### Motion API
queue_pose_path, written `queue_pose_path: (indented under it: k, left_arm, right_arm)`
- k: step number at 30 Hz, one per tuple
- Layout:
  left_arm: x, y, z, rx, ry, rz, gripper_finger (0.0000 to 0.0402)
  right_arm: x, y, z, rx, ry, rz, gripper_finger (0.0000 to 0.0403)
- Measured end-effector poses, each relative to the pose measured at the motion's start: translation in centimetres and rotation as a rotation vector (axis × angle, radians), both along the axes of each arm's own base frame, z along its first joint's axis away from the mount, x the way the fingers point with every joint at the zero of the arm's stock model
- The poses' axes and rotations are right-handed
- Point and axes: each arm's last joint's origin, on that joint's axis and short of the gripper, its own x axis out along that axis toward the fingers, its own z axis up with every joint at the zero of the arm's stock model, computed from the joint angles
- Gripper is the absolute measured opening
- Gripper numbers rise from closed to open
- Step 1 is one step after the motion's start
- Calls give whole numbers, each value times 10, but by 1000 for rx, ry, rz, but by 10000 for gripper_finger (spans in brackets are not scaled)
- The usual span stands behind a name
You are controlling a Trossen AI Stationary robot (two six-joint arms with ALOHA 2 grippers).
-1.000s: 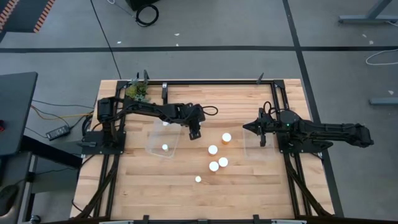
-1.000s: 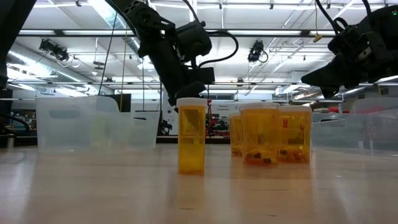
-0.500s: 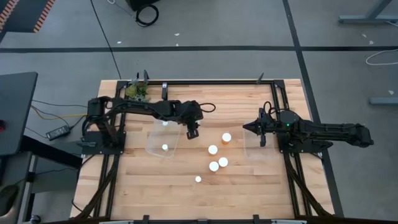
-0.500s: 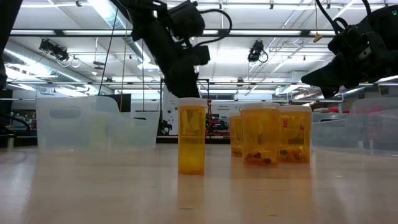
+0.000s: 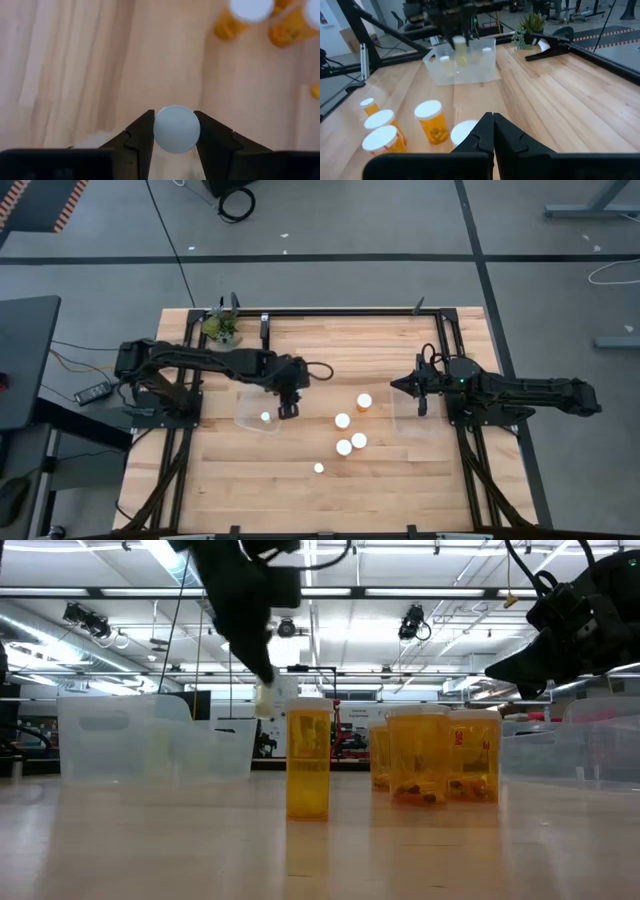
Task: Pick and place medicine bottles into bin by pill shape (circle, oval)
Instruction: Put the yellow tablet bottle into the left transparent bin
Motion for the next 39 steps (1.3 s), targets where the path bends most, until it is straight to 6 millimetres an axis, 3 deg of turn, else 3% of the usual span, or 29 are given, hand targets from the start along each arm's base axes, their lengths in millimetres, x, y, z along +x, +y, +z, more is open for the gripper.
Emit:
queue_pose_path:
  k: [9,16,30,39]
  left_arm:
    - [-22,-16,18,29,22,17,132]
    - [-30,-23,17,115,78,37,134]
    - [-55,-11,-50,116,136,134,138]
    - [-55,-8,-65,133,50,185,134]
  right_arm:
    - [1,0,-2,5,24,0,10]
    - [1,0,-4,8,36,0,10]
    - [1,0,-4,9,40,0,10]
    - [1,0,-4,9,45,0,10]
